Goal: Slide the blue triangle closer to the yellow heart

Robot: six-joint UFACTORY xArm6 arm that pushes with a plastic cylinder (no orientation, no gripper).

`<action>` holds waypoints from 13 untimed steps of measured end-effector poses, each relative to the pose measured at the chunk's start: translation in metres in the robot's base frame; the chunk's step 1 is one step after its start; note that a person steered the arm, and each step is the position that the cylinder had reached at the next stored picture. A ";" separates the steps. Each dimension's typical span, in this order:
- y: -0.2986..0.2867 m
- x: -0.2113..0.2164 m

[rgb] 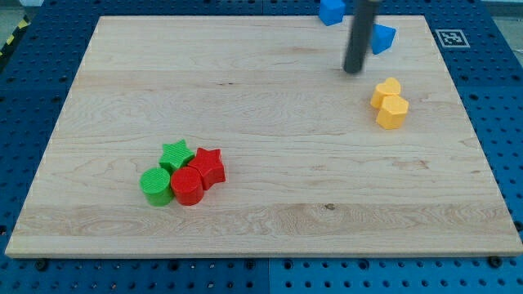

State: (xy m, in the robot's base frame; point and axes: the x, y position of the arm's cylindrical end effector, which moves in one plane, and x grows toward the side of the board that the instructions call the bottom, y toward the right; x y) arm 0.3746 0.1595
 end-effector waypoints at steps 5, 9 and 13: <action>-0.055 -0.071; 0.021 -0.168; 0.040 -0.144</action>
State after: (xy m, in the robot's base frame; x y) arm 0.2311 0.1992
